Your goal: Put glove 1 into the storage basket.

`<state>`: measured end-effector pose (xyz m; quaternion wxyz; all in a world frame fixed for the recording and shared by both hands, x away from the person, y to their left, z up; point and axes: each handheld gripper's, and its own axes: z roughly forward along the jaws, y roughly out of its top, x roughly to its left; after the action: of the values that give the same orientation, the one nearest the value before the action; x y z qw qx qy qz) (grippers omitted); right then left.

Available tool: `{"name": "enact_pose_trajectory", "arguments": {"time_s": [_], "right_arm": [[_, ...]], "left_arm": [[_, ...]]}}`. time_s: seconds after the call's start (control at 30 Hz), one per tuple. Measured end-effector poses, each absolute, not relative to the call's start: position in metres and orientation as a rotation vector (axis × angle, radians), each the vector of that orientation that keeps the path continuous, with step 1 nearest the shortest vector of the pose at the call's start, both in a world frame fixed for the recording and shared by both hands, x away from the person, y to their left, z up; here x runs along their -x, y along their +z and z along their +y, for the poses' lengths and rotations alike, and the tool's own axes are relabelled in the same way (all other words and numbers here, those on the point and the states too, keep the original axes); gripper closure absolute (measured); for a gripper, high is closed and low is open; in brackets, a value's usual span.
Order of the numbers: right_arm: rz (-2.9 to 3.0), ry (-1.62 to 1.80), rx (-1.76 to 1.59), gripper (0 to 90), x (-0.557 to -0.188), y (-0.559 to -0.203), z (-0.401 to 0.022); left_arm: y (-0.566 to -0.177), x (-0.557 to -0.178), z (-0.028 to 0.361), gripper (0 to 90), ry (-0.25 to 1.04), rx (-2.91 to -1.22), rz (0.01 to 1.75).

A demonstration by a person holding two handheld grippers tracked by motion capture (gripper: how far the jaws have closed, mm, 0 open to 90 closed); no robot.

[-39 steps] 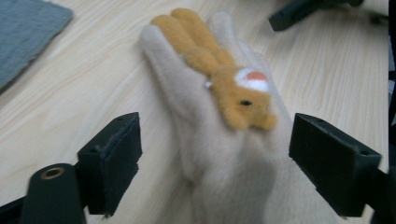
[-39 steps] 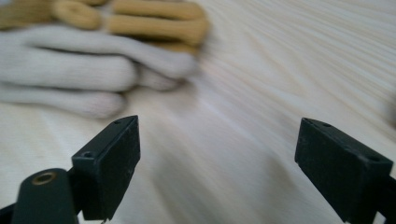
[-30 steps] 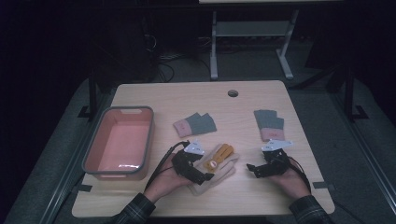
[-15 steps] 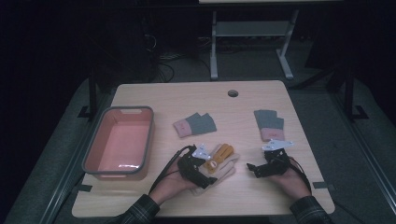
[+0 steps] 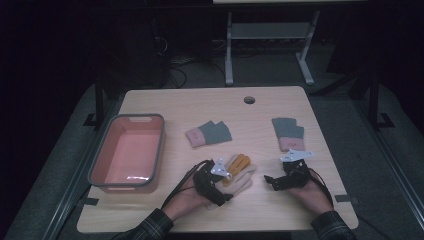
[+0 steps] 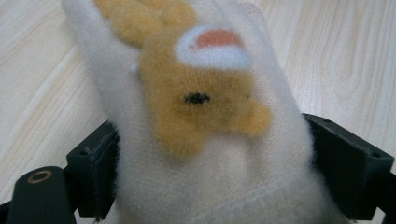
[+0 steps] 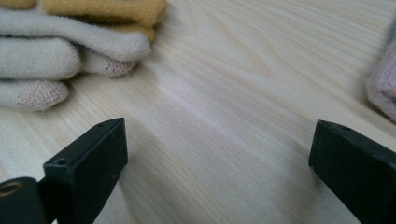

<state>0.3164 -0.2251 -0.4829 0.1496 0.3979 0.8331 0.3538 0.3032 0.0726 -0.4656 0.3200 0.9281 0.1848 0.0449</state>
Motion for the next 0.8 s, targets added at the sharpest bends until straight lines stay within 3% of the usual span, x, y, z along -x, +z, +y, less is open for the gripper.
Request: {"name": "enact_pose_trajectory", "arguments": {"time_s": [0.1, 0.3, 0.6, 0.8], "right_arm": [[2.394, 1.017, -1.144, 4.1, -0.3164, -0.4829, -0.2251], [2.392, 1.017, -1.144, 4.1, -0.3164, -0.483, -0.225], [2.389, 1.017, -1.149, 4.1, -0.3163, -0.483, -0.2246], [2.389, 1.017, -1.15, 4.1, -0.3163, -0.483, -0.2245]], "left_arm": [[-0.4653, -0.3031, 0.0731, 17.0, 0.118, -2.435, 0.486], [-0.4612, -0.3029, 0.0763, 36.4, 0.122, -2.434, 0.465], [-0.4587, -0.3028, 0.0765, 55.7, 0.082, -2.442, 0.428], [-0.4574, -0.3054, 0.0779, 59.5, 0.046, -2.444, 0.427]]}}
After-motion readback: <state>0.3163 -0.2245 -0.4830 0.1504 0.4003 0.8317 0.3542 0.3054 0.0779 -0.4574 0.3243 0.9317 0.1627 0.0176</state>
